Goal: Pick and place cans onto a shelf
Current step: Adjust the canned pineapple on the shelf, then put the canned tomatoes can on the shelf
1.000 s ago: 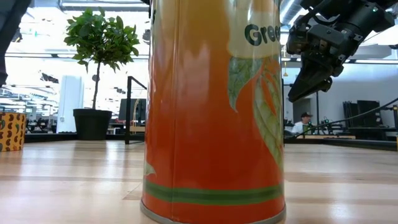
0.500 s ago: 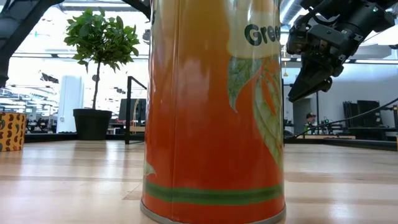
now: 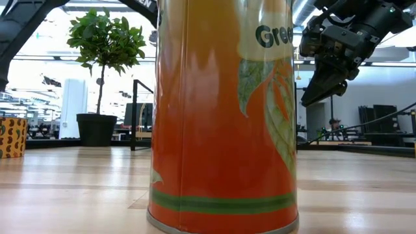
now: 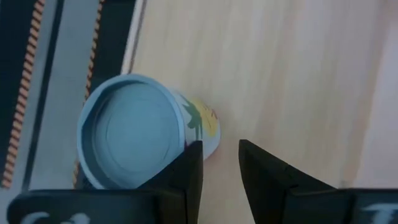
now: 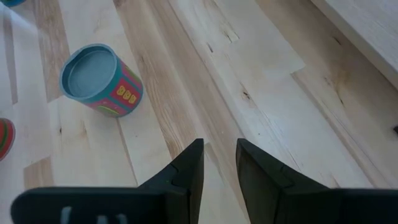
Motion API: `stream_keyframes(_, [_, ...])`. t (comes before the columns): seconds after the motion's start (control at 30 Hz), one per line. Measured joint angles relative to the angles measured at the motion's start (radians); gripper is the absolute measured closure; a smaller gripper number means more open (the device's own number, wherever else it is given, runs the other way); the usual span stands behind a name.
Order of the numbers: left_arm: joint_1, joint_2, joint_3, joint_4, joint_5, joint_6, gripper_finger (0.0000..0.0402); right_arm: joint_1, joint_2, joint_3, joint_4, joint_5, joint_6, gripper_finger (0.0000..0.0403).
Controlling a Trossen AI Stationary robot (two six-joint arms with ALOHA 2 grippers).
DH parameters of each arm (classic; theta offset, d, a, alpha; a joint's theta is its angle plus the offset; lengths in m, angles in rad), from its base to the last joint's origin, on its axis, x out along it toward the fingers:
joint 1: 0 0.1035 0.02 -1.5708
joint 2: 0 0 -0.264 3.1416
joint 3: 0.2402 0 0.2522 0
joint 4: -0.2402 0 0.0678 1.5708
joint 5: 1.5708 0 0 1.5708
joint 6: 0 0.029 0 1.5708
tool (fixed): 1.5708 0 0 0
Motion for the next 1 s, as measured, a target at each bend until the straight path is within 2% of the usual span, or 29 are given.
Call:
stream_keyframes(0.3, [0.027,-0.009,0.000,-0.043,-0.001,-0.023,0.0306,0.000,0.000,0.000,0.000,0.000,0.000,0.0285])
stream_keyframes(0.43, [-0.005,-0.059,0.067,-0.190,0.153,-0.116,0.0306,0.000,0.000,0.000,-0.001,0.000,-0.001,0.0285])
stream_keyframes(0.6, [-0.080,-0.118,0.214,-0.506,0.381,-0.230,0.0306,-0.001,0.000,0.000,-0.001,0.000,-0.025,0.0285])
stream_keyframes(0.67, [-0.123,-0.148,0.235,-0.643,0.437,-0.264,0.0306,-0.002,0.000,0.000,-0.001,0.000,-0.027,0.0285])
stream_keyframes(0.8, [-0.242,-0.190,0.231,-0.865,0.390,-0.310,0.0306,-0.002,0.000,0.000,0.000,0.000,-0.027,0.0285])
stream_keyframes(1.0, [-0.440,-0.291,0.137,-0.824,0.364,-0.433,0.0306,-0.002,0.000,0.000,0.001,0.000,-0.027,0.0285])
